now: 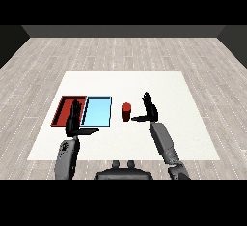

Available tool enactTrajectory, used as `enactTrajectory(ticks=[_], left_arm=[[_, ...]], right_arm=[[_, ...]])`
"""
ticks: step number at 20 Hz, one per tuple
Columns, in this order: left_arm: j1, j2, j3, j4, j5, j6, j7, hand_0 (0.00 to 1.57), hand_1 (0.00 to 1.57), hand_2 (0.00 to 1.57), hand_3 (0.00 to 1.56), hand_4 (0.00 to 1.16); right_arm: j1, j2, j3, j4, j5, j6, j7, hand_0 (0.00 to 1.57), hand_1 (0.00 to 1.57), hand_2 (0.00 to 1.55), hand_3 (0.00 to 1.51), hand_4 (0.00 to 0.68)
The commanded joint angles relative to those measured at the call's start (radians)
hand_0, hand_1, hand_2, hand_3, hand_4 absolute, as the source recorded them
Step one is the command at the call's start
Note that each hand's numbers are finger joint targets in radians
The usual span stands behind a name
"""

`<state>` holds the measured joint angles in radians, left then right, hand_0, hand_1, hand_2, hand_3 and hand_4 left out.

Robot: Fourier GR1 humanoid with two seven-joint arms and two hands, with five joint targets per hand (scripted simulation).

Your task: Pick the red can and put it in the red box

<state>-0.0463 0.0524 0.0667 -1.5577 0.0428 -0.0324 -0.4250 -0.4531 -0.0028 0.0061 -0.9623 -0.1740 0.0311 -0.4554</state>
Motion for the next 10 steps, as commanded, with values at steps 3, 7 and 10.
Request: enactTrajectory(ticks=[3, 7, 10], left_arm=[[0.046, 0.015, 0.012, -0.061, 0.035, -0.026, 0.047, 0.00, 0.00, 0.00, 0.00, 0.00], [-0.051, 0.011, 0.016, 0.036, 0.023, -0.013, 0.027, 0.00, 0.00, 0.00, 0.00, 0.00], [-0.030, 0.004, 0.021, 0.056, 0.033, -0.028, -0.030, 0.00, 0.00, 0.00, 0.00, 0.00]], right_arm=[[0.009, 0.003, 0.060, -0.025, -0.043, -0.028, 0.022, 0.00, 0.00, 0.00, 0.00, 0.000], [-0.033, 0.003, 0.194, 0.134, -0.164, -0.095, -0.112, 0.00, 0.00, 0.00, 0.00, 0.000], [-0.132, 0.003, 0.212, 0.244, -0.229, -0.122, -0.151, 0.00, 0.00, 0.00, 0.00, 0.000]])
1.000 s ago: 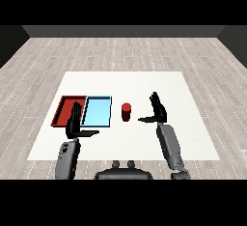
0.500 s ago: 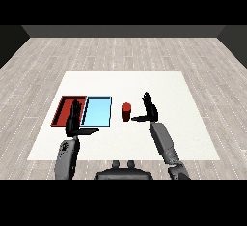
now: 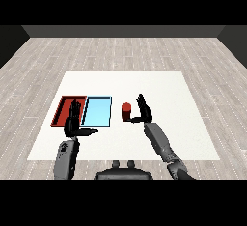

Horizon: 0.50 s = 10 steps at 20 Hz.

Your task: Pick the red can and put it in the red box

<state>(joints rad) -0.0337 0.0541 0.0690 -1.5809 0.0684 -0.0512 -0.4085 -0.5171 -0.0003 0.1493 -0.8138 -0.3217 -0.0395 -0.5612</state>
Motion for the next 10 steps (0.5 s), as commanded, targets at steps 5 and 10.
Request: enactTrajectory(ticks=[5, 10], left_arm=[[0.072, -0.018, -0.018, -0.010, -0.008, -0.010, -0.056, 0.00, 0.00, 0.00, 0.00, 0.00], [0.023, -0.010, -0.014, -0.021, -0.001, -0.004, -0.006, 0.00, 0.00, 0.00, 0.00, 0.00]], right_arm=[[-0.076, 0.000, 0.093, 0.148, -0.096, -0.060, -0.079, 0.00, 0.00, 0.00, 0.00, 0.000], [-0.191, 0.000, 0.141, 0.324, -0.230, -0.061, -0.139, 0.00, 0.00, 0.00, 0.00, 0.000]])
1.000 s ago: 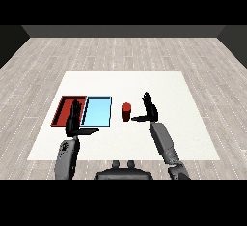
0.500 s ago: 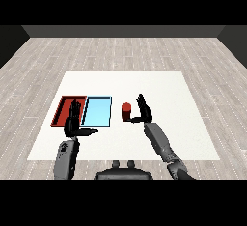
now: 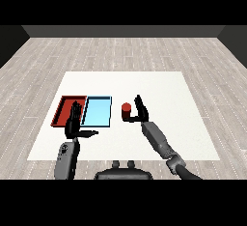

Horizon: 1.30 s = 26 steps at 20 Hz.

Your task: Pick the red can and put it in the red box

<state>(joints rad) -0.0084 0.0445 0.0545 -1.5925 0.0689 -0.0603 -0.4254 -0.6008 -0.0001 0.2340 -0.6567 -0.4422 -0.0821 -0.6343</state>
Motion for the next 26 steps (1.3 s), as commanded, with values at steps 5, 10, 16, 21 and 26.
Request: enactTrajectory(ticks=[5, 10, 16, 21, 26], left_arm=[[-0.022, 0.001, 0.018, 0.076, 0.000, -0.004, -0.054, 0.00, 0.00, 0.00, 0.00, 0.00], [0.001, -0.004, -0.011, -0.020, -0.020, 0.020, 0.022, 0.00, 0.00, 0.00, 0.00, 0.00], [-0.047, 0.066, 0.066, 0.062, 0.056, -0.070, -0.001, 0.00, 0.00, 0.00, 0.00, 0.00], [-0.056, 0.012, 0.023, 0.045, 0.008, -0.003, 0.008, 0.00, 0.00, 0.00, 0.00, 0.00], [0.024, -0.008, -0.023, -0.061, -0.017, 0.013, 0.047, 0.00, 0.00, 0.00, 0.00, 0.00]], right_arm=[[-0.027, 0.000, 0.116, 0.078, -0.138, -0.010, -0.076, 0.00, 0.00, 0.00, 0.00, 0.000], [-0.073, 0.000, 0.176, 0.134, -0.200, -0.034, -0.086, 0.00, 0.00, 0.00, 0.00, 0.000], [-0.076, 0.000, 0.110, 0.094, -0.168, -0.002, -0.048, 0.00, 0.00, 0.00, 0.00, 0.000], [-0.150, 0.000, 0.223, 0.175, -0.289, 0.003, -0.089, 0.00, 0.00, 0.00, 0.00, 0.000], [-0.160, 0.000, 0.274, 0.144, -0.364, -0.036, -0.066, 0.00, 0.00, 0.00, 0.00, 0.000]])
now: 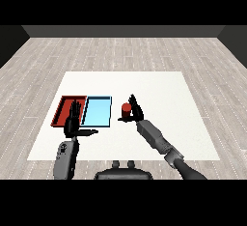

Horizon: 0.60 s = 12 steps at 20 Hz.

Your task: Pick the red can and put it in the red box

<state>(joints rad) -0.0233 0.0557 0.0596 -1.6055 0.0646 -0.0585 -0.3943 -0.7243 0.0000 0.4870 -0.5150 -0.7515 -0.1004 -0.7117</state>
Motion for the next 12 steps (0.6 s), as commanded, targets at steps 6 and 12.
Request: enactTrajectory(ticks=[6, 12], left_arm=[[-0.016, 0.002, 0.011, -0.012, 0.018, -0.001, 0.019, 0.00, 0.00, 0.00, 0.00, 0.00], [0.081, -0.037, -0.038, -0.029, -0.016, 0.002, -0.050, 0.00, 0.00, 0.00, 0.00, 0.00]], right_arm=[[-0.040, 0.000, 0.145, -0.037, -0.137, -0.075, -0.004, 0.00, 0.00, 0.00, 0.00, 0.000], [-0.057, 0.000, 0.139, 0.035, -0.133, -0.137, 0.031, 0.00, 0.00, 0.00, 0.00, 0.000]])
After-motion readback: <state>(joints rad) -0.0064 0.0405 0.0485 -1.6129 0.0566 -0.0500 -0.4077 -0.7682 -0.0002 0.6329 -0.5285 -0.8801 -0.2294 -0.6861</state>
